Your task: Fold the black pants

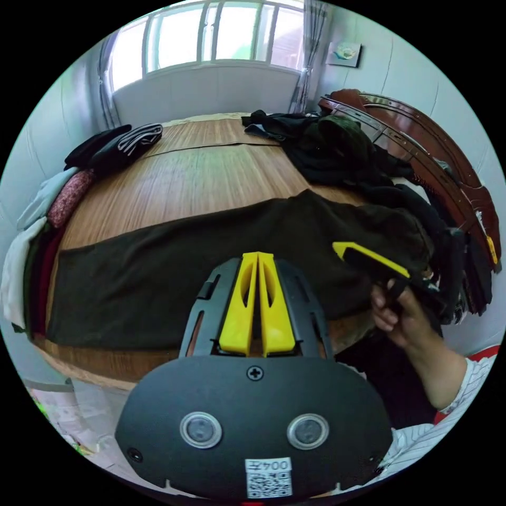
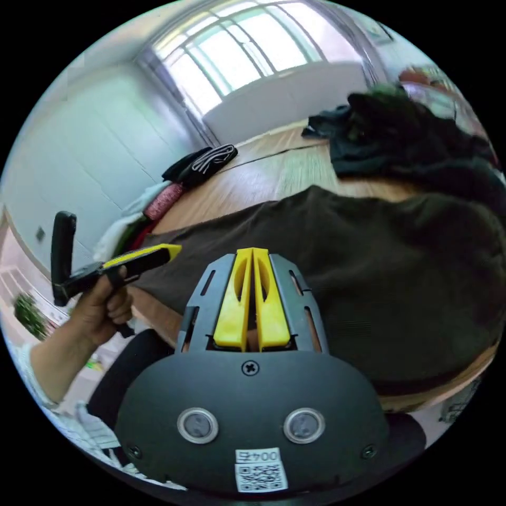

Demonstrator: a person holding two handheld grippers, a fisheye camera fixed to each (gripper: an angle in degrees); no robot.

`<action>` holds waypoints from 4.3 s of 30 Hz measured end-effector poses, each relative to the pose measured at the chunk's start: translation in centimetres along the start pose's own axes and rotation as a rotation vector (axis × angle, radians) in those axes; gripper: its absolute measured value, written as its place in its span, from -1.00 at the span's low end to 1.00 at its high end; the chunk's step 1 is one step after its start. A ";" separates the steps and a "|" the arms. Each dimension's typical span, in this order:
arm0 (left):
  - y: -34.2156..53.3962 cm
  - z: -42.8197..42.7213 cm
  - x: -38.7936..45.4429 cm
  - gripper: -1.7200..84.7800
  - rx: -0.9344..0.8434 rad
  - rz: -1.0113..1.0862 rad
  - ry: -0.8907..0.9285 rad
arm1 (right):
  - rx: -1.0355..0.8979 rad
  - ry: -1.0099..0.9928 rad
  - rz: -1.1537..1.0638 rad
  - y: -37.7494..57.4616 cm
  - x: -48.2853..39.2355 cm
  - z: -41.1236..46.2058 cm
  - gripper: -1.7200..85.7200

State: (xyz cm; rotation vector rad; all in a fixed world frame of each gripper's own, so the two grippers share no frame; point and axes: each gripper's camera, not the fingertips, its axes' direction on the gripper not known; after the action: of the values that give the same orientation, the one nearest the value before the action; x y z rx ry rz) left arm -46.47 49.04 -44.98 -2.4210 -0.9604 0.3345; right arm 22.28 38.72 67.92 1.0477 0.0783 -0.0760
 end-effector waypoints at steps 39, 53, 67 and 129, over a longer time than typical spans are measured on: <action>6.5 -16.7 4.8 -0.96 -0.027 0.302 -0.233 | -0.240 0.478 -0.175 18.0 -12.5 11.5 -0.86; 3.2 -32.9 -13.8 -0.96 -0.109 -0.237 -0.107 | -0.248 0.396 -0.094 15.6 -13.9 10.3 -0.88; 5.2 -56.9 -32.7 -0.91 0.175 -0.502 -0.135 | -0.064 -0.057 0.314 15.3 -2.7 -6.2 -0.98; 2.6 -47.1 -12.4 -0.87 0.472 -0.586 0.326 | 0.024 -0.297 0.608 8.9 4.4 -21.8 -0.98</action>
State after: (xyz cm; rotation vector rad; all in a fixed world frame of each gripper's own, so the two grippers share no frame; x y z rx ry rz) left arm -35.10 21.54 -6.39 -1.6181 -1.2171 -0.0469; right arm 26.94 61.95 64.25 1.0363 -0.5100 0.3194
